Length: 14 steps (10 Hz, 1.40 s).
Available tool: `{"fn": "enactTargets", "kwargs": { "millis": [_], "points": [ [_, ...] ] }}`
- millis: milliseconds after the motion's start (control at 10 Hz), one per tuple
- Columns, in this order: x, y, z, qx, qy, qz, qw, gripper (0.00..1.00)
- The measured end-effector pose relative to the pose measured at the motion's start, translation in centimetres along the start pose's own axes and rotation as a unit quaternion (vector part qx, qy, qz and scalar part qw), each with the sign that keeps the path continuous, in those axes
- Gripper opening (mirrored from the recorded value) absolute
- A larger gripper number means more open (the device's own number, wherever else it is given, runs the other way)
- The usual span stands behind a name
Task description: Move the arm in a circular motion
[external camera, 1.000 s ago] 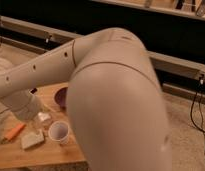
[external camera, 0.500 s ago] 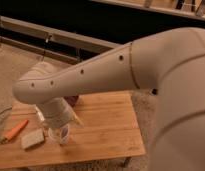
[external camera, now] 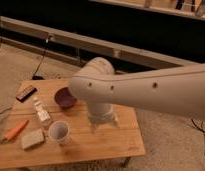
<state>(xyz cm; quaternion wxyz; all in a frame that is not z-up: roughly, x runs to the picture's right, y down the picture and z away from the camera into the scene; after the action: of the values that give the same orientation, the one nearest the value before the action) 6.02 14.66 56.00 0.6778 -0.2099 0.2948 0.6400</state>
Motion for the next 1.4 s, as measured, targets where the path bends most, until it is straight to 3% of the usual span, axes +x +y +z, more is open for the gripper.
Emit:
{"fn": "enactTargets", "kwargs": {
  "millis": [200, 300, 400, 600, 700, 900, 1200, 1400],
  "points": [
    [-2.5, -6.1, 0.4, 0.003, -0.016, 0.062, 0.9979, 0.65],
    [-5.6, -10.3, 0.8, 0.005, -0.035, 0.101, 0.9942, 0.65],
    [-7.7, -12.8, 0.9, 0.009, -0.048, 0.122, 0.9914, 0.65],
    [-15.4, -18.1, 0.2, 0.021, -0.097, 0.163, 0.9816, 0.65],
    [-17.1, -18.6, -0.1, 0.023, -0.106, 0.168, 0.9798, 0.65],
    [-23.6, -18.4, -2.1, 0.028, -0.136, 0.166, 0.9762, 0.65],
    [-30.1, -13.8, -3.3, 0.032, -0.133, 0.130, 0.9820, 0.65],
    [-32.5, -10.6, -3.8, 0.025, -0.132, 0.105, 0.9855, 0.65]
  ]
}}
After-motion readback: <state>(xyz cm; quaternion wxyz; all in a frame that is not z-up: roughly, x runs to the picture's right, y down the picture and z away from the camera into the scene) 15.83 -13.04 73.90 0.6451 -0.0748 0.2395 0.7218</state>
